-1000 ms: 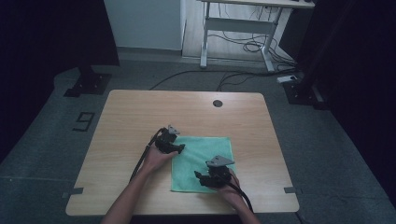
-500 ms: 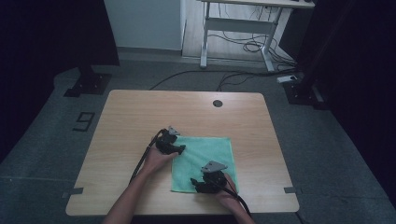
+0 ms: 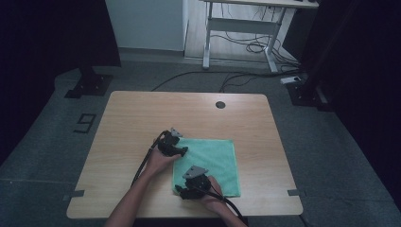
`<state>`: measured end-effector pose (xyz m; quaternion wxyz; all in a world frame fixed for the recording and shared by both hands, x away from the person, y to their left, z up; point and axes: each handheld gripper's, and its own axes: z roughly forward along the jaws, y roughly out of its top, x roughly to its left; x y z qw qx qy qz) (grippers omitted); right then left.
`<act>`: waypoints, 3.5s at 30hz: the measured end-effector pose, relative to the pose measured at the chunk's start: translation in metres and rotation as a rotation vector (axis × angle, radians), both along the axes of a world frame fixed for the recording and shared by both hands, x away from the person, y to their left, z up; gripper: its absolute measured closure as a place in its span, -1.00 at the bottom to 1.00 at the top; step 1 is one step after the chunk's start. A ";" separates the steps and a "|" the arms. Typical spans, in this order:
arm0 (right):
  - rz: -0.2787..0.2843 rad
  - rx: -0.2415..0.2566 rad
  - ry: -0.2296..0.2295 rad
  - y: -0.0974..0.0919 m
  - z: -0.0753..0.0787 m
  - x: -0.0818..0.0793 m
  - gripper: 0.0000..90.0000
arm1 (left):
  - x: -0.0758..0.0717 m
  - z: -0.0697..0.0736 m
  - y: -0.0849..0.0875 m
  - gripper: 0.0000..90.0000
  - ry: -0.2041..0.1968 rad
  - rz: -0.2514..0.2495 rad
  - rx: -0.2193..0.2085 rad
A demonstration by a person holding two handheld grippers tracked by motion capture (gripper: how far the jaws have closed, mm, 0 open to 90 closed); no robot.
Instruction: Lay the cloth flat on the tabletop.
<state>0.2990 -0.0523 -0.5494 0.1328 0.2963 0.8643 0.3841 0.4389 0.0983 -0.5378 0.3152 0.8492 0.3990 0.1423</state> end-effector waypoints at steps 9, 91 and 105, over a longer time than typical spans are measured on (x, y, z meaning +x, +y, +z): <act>0.047 -0.005 0.010 -0.002 0.002 -0.013 -0.39 | -0.001 0.000 0.000 -0.09 -0.002 0.006 0.000; -0.318 0.024 -0.005 -0.118 -0.003 0.006 -0.34 | -0.004 -0.001 0.001 -0.11 -0.008 0.014 -0.007; -0.333 0.037 -0.008 -0.136 -0.003 -0.011 -0.33 | -0.003 0.000 0.000 -0.12 -0.002 0.011 -0.002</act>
